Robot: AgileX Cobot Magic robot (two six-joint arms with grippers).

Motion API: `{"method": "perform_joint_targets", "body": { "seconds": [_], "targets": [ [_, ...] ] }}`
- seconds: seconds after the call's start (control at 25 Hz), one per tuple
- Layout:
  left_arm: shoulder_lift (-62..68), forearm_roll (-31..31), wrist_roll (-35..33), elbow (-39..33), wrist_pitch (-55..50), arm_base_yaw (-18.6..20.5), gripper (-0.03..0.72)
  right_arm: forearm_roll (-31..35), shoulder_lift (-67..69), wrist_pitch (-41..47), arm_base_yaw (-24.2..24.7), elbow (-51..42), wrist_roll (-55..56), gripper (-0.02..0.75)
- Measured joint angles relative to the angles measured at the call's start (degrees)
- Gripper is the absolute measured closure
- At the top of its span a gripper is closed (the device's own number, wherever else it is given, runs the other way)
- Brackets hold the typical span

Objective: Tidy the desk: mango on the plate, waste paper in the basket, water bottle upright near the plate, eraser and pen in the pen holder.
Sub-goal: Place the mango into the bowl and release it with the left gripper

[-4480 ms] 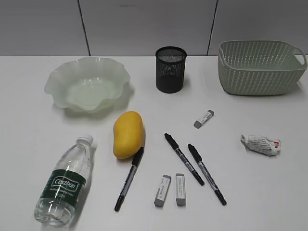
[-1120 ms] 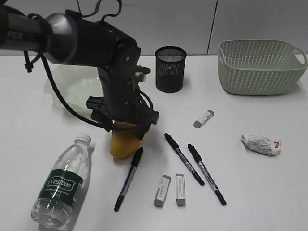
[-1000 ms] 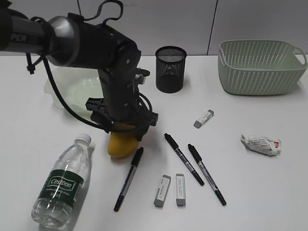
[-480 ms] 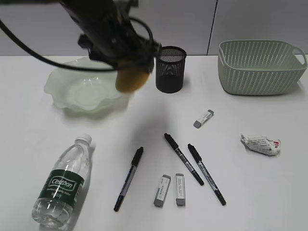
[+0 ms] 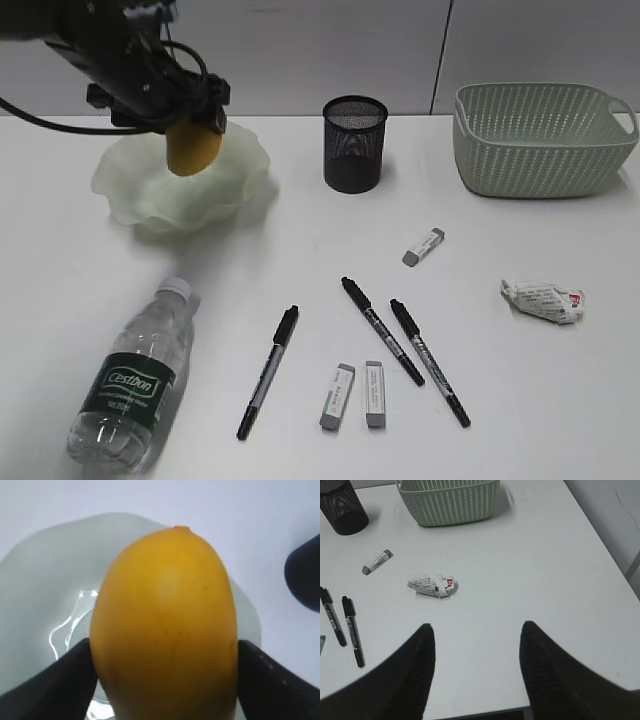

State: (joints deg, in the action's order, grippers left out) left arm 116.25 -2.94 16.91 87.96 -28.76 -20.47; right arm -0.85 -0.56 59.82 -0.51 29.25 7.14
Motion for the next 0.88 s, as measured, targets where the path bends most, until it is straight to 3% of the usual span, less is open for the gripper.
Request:
{"method": "perform_joint_targets", "body": {
  "seconds": [0.48,0.68,0.88],
  "targets": [
    [6.0,-0.7,-2.0,-0.1,1.1,0.2,0.079,0.9,0.0,0.0,0.0,0.0,0.0,0.303],
    [5.6,-2.0,-2.2,-0.1,-1.8,0.2,0.020,0.9,0.0,0.0,0.0,0.0,0.0,0.303],
    [1.3,-5.1,-2.3,-0.1,-3.3,0.2,0.011,1.6,0.0,0.0,0.0,0.0,0.0,0.303]
  ]
}}
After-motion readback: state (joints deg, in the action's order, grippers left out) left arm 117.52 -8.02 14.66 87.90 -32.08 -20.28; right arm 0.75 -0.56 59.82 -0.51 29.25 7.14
